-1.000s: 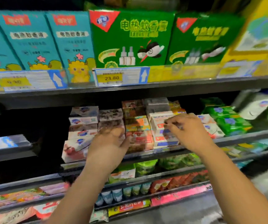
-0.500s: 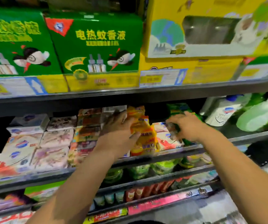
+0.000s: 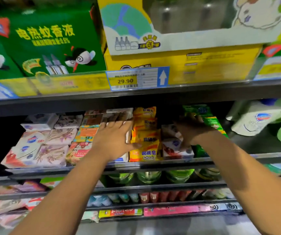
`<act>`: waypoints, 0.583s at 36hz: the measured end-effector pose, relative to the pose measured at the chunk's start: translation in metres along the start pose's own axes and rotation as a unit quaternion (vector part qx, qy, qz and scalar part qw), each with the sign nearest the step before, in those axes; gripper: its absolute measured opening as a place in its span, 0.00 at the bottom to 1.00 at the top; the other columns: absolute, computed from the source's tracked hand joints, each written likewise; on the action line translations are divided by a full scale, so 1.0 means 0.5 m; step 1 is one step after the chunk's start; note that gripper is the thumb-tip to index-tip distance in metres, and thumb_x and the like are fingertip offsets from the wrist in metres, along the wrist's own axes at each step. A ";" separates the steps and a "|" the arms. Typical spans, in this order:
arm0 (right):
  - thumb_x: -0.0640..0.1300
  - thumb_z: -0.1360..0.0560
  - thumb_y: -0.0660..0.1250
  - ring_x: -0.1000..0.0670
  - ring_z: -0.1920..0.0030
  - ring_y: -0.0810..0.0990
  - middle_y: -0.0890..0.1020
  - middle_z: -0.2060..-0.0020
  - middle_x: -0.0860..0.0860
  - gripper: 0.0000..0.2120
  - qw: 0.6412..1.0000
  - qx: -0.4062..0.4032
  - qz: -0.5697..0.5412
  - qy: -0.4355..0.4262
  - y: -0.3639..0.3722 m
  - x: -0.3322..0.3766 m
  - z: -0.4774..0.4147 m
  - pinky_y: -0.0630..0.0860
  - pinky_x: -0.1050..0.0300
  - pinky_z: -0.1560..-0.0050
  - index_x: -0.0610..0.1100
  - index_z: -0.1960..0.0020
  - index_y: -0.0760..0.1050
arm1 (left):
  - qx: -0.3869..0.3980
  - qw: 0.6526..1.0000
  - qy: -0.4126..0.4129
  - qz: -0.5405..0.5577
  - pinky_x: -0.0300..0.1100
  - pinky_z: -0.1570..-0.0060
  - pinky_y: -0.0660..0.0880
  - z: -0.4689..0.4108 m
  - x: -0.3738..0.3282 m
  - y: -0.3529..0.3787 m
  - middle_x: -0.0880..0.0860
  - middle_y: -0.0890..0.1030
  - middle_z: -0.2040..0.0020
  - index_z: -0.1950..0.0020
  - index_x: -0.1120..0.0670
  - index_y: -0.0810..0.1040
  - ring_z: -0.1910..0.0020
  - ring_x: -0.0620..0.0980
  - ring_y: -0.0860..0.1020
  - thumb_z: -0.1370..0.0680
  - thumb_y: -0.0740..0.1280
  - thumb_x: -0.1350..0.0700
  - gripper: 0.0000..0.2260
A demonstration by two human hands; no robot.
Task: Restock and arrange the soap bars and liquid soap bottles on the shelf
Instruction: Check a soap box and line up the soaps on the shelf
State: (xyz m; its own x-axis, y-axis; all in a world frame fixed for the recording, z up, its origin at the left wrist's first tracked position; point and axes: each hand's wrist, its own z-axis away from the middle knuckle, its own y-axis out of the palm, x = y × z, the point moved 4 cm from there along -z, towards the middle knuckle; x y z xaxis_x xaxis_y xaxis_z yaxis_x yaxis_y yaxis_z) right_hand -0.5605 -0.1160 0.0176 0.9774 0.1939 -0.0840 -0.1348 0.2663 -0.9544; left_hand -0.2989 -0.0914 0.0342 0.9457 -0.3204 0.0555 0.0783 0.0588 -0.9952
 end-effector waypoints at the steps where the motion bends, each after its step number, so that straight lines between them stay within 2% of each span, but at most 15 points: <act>1: 0.58 0.40 0.82 0.37 0.29 0.62 0.64 0.28 0.43 0.56 1.000 -0.006 0.007 -0.002 -0.003 0.002 0.003 0.62 0.41 0.30 0.48 0.22 0.56 | 0.006 1.000 -0.004 0.002 0.56 0.30 0.60 0.002 -0.002 -0.001 0.49 0.66 0.24 0.21 0.43 0.55 0.27 0.55 0.66 0.37 0.43 0.20 0.49; 5: 0.58 0.36 0.80 0.37 0.26 0.57 0.58 0.24 0.44 0.53 1.000 -0.009 0.020 0.000 -0.012 0.003 0.010 0.56 0.41 0.27 0.50 0.21 0.53 | 0.021 1.000 -0.009 0.001 0.54 0.27 0.57 0.009 -0.006 -0.009 0.48 0.62 0.21 0.20 0.43 0.52 0.24 0.53 0.63 0.39 0.46 0.18 0.52; 8: 0.60 0.37 0.80 0.38 0.23 0.53 0.56 0.21 0.44 0.53 1.000 0.005 0.004 -0.022 -0.012 -0.002 0.007 0.51 0.39 0.25 0.51 0.21 0.54 | 0.024 1.000 -0.017 0.004 0.54 0.27 0.57 0.002 -0.001 -0.014 0.48 0.62 0.21 0.19 0.43 0.52 0.25 0.53 0.63 0.35 0.56 0.19 0.50; 11: 0.62 0.39 0.80 0.40 0.25 0.62 0.64 0.24 0.45 0.51 0.999 -0.003 0.001 -0.041 -0.021 -0.012 0.000 0.57 0.42 0.27 0.51 0.24 0.59 | 0.024 1.000 -0.018 0.004 0.54 0.28 0.59 -0.010 0.002 -0.018 0.49 0.63 0.22 0.19 0.44 0.53 0.25 0.54 0.64 0.34 0.57 0.21 0.49; 13: 0.61 0.40 0.81 0.40 0.27 0.64 0.66 0.26 0.46 0.51 0.999 0.003 -0.017 -0.042 -0.026 -0.017 0.004 0.57 0.42 0.27 0.52 0.24 0.60 | 0.036 0.999 -0.020 -0.005 0.54 0.28 0.59 -0.012 -0.001 -0.015 0.49 0.63 0.21 0.19 0.45 0.52 0.25 0.54 0.64 0.35 0.57 0.20 0.51; 15: 0.56 0.35 0.79 0.40 0.27 0.65 0.68 0.27 0.46 0.44 0.999 -0.007 -0.029 -0.041 -0.025 -0.017 0.010 0.55 0.39 0.26 0.53 0.25 0.61 | 0.045 0.999 -0.023 -0.010 0.54 0.28 0.59 -0.009 -0.005 -0.011 0.49 0.63 0.21 0.19 0.46 0.52 0.25 0.54 0.64 0.38 0.55 0.18 0.54; 18: 0.47 0.24 0.70 0.42 0.31 0.69 0.74 0.32 0.45 0.25 0.998 -0.049 -0.004 -0.031 -0.025 -0.011 0.020 0.57 0.38 0.28 0.51 0.29 0.68 | 0.042 0.999 -0.026 -0.012 0.53 0.28 0.59 -0.009 -0.008 -0.012 0.49 0.62 0.21 0.20 0.47 0.53 0.25 0.54 0.63 0.33 0.60 0.22 0.50; 21: 0.50 0.23 0.68 0.42 0.36 0.73 0.77 0.38 0.47 0.18 0.998 -0.058 0.012 -0.025 -0.032 -0.007 0.033 0.63 0.40 0.32 0.50 0.35 0.73 | 0.042 0.999 -0.029 -0.015 0.53 0.27 0.58 -0.008 -0.011 -0.017 0.50 0.61 0.21 0.19 0.47 0.52 0.25 0.54 0.63 0.31 0.61 0.24 0.48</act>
State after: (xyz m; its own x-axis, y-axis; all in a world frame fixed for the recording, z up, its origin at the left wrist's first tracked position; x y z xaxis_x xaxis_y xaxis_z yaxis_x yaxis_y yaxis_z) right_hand -0.5642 -0.1051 0.0378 0.9644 0.2466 -0.0957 -0.1356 0.1500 -0.9793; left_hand -0.3059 -0.0937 0.0420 0.9590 -0.2683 0.0912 0.1302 0.1310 -0.9828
